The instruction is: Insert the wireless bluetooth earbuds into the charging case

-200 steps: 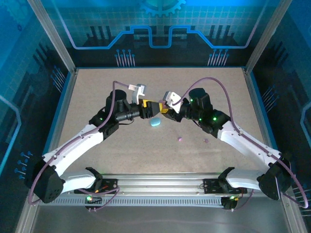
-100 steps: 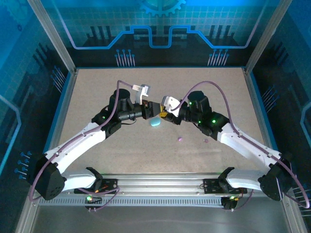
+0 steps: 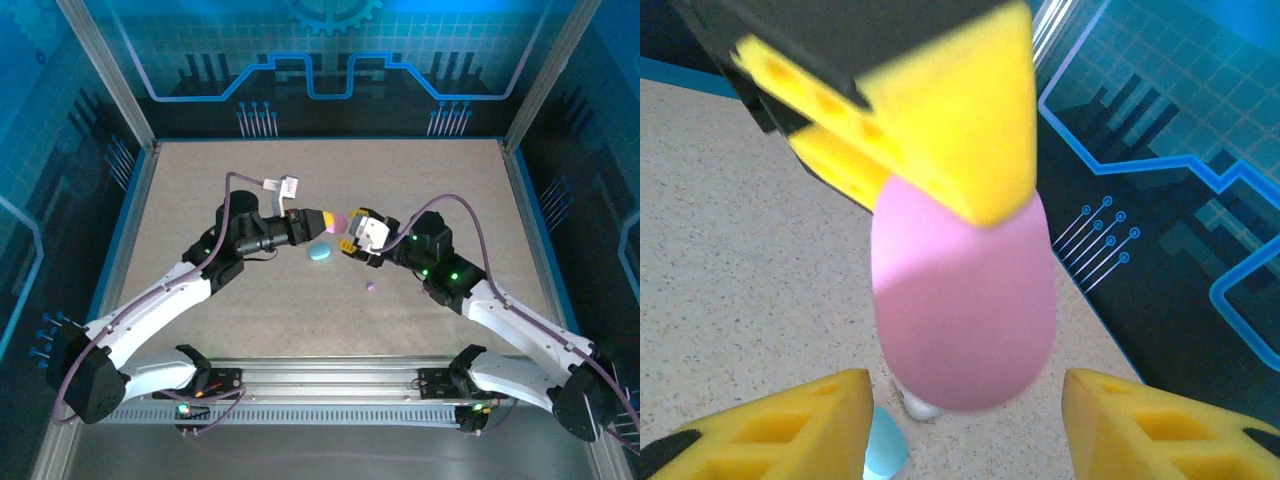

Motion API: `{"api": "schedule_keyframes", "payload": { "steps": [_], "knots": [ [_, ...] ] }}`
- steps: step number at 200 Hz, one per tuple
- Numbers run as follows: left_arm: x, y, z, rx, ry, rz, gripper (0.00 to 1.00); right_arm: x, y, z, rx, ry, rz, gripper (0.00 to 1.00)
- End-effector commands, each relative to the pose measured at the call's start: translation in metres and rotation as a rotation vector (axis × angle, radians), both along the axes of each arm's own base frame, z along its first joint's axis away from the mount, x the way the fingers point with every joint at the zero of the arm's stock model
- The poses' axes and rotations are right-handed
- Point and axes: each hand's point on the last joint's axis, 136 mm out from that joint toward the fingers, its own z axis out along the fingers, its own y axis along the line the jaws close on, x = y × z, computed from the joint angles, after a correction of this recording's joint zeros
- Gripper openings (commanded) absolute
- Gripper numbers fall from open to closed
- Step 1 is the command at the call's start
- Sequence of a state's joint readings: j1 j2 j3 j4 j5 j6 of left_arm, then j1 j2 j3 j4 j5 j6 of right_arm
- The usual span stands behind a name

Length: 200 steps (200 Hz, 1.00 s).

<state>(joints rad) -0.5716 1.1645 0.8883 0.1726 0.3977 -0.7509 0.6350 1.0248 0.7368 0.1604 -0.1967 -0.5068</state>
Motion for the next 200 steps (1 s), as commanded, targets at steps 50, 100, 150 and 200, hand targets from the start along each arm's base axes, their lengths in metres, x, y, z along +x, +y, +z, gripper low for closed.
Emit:
{"api": "schedule_keyframes", "payload": {
  "steps": [50, 100, 150, 200],
  "knots": [
    [-0.007, -0.001, 0.018, -0.145, 0.043, -0.018, 0.16, -0.007, 0.006, 0.041, 0.171, -0.050, 0.118, 0.55],
    [-0.010, -0.001, 0.019, -0.147, 0.036, -0.034, 0.16, 0.001, 0.015, 0.042, 0.177, -0.019, 0.141, 0.50],
    [-0.011, -0.001, 0.019, -0.145, 0.028, -0.035, 0.16, -0.001, 0.016, 0.041, 0.173, -0.010, 0.162, 0.38],
    [-0.013, 0.000, 0.020, -0.098, -0.043, -0.045, 0.43, -0.015, 0.017, 0.034, 0.143, 0.122, 0.247, 0.33]
  ]
}}
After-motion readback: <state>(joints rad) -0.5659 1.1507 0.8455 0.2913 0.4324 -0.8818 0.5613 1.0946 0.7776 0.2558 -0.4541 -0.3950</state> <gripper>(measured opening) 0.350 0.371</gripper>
